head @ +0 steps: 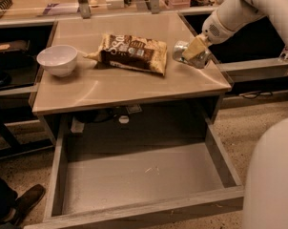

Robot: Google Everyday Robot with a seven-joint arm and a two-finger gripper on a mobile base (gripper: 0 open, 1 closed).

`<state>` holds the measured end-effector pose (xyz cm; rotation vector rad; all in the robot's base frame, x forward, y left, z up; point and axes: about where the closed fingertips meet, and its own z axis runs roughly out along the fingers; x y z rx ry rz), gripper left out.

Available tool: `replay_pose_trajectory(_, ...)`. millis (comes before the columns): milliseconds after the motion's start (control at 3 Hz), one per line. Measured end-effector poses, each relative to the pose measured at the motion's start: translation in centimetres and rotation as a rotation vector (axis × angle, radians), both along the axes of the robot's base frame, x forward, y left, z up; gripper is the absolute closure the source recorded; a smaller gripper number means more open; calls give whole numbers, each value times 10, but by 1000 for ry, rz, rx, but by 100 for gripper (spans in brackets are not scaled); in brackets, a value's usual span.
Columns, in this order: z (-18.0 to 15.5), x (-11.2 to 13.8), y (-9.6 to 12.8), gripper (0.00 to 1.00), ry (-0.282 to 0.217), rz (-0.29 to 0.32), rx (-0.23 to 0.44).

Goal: Pick 7up can from top drawer and place on counter

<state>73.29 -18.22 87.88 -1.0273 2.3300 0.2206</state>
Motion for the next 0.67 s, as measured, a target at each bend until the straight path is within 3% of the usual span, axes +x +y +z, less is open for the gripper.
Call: replay_pose_trajectory(667,-24,14,-15,100,39,-45,-15)
